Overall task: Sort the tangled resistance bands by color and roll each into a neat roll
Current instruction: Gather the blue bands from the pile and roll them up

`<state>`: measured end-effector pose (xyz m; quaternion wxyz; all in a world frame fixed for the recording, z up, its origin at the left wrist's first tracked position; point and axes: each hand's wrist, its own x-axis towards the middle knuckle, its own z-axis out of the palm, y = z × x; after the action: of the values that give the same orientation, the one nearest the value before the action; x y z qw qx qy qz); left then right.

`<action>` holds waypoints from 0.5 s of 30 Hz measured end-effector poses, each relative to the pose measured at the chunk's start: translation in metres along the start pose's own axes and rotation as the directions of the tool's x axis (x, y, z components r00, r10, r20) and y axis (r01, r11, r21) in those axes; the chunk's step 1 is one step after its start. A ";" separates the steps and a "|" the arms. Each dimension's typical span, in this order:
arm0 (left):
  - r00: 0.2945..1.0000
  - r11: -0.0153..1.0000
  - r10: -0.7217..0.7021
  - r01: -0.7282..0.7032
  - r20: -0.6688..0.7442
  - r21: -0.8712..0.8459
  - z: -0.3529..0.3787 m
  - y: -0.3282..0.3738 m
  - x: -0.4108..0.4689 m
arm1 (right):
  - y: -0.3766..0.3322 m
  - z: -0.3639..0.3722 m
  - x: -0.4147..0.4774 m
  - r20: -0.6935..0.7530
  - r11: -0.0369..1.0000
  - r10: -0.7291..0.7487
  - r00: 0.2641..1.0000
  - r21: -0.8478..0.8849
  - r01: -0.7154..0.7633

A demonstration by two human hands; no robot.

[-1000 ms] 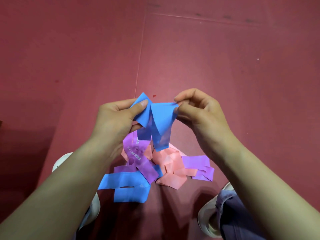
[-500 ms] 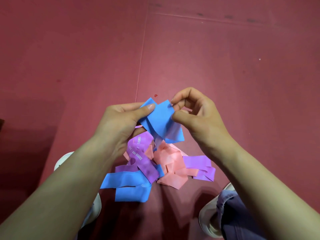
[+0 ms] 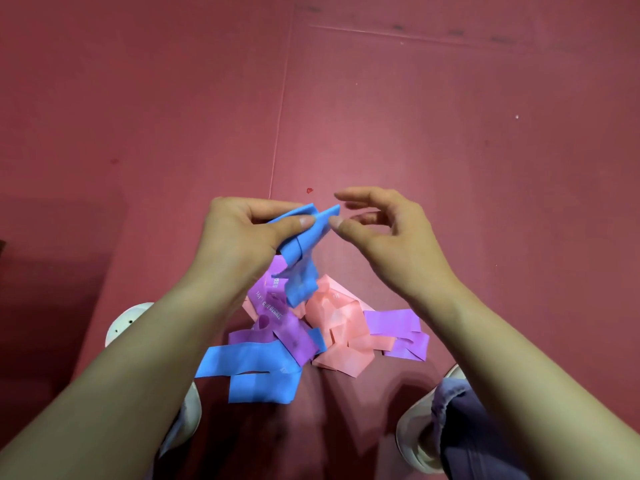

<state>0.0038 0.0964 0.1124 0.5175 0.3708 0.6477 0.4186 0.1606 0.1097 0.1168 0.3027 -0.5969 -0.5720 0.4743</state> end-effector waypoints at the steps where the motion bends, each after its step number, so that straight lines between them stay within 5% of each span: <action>1: 1.000 1.000 0.008 -0.008 0.016 0.012 -0.001 0.000 0.000 | 0.000 0.000 0.000 0.019 1.000 -0.005 1.000 -0.023 0.006; 15: 0.999 0.995 -0.025 0.021 -0.044 -0.095 0.001 0.002 0.001 | -0.006 -0.003 0.001 -0.088 0.999 -0.042 0.995 0.029 0.045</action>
<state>0.0049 0.0986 0.1141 0.5244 0.3287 0.6430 0.4511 0.1607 0.1117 0.1233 0.3470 -0.5998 -0.5635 0.4497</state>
